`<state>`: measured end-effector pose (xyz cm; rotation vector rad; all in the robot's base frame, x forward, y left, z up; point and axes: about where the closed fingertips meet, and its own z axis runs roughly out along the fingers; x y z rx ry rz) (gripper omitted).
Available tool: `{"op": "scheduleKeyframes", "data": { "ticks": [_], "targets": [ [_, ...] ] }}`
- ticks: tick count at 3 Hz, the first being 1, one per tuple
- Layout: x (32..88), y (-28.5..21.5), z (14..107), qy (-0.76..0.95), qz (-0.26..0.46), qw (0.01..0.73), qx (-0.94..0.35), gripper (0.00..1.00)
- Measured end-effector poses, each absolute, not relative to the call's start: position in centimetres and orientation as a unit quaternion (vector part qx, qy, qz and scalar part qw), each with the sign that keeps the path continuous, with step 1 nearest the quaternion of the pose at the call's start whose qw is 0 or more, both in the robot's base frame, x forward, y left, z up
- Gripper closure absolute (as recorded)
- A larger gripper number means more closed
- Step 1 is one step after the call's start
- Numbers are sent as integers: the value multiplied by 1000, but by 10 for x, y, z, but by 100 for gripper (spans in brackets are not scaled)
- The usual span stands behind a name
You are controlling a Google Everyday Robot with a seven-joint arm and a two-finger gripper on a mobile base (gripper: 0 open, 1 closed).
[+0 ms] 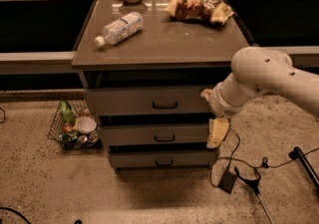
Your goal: Open top drawer
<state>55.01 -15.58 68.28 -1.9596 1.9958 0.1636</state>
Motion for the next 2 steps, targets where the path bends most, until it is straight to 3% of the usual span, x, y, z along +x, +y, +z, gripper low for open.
{"op": "scheduleKeyframes", "data": {
  "ticks": [2],
  "targets": [
    [551,-156,684,703,48,170,-689,0]
  ]
}}
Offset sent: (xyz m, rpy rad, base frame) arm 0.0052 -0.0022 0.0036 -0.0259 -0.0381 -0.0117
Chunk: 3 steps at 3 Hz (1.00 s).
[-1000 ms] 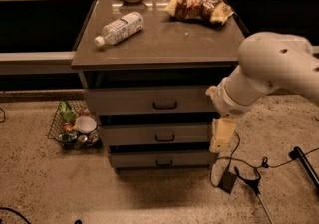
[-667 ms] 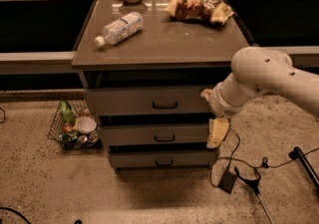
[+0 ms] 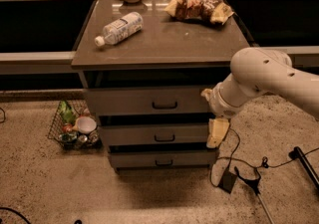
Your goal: Open top drawer
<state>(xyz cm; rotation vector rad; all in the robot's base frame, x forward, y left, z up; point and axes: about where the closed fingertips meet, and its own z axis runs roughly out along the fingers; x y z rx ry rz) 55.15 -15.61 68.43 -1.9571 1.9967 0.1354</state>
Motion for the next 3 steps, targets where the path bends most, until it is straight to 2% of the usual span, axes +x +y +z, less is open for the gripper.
{"op": "scheduleKeyframes", "data": {
  "ticks": [2,3],
  "targets": [
    [603,-167,710,667,-56,172,-722,0],
    [626,-171,707,657,-66,172,-731,0]
  ]
}}
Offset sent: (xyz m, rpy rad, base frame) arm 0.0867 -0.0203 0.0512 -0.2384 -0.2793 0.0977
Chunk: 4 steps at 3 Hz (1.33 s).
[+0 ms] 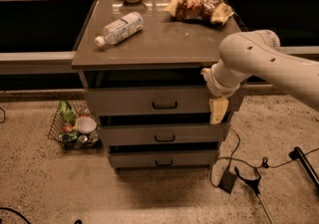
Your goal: Open top drawer
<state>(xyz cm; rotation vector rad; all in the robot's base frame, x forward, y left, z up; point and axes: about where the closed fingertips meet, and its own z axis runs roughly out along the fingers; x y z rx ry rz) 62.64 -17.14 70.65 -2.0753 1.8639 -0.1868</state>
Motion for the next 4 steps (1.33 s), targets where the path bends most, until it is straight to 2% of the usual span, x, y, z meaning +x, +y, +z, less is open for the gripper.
{"op": "scheduleKeyframes", "data": {
  "ticks": [2,3,4],
  "targets": [
    [668,-176,662,661,-29,165,-732,0],
    [674,-173,643,661,-10,158,-734,18],
    [663,-171,638,664,-6,163,-730,49]
  ]
}}
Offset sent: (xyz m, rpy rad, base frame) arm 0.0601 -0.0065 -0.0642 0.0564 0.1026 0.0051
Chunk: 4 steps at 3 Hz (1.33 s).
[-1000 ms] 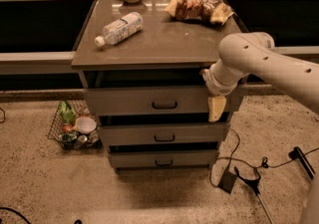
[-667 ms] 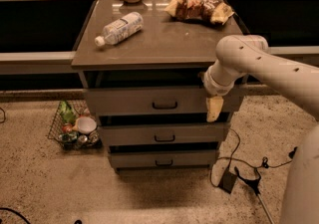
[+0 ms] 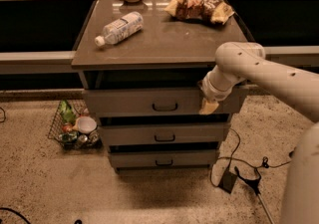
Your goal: Open top drawer
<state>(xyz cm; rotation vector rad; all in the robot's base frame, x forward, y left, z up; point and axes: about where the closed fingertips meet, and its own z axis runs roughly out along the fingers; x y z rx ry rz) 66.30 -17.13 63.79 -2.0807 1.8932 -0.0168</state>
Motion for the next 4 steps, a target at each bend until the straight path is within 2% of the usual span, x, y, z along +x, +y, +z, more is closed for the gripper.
{"op": "scheduleKeyframes", "data": {
  "ticks": [2,3,4],
  "targets": [
    [636,-174,643,667,0,166,-726,95],
    [636,-174,643,667,0,166,-726,100],
    [636,-173,642,667,0,165,-727,100]
  ]
}}
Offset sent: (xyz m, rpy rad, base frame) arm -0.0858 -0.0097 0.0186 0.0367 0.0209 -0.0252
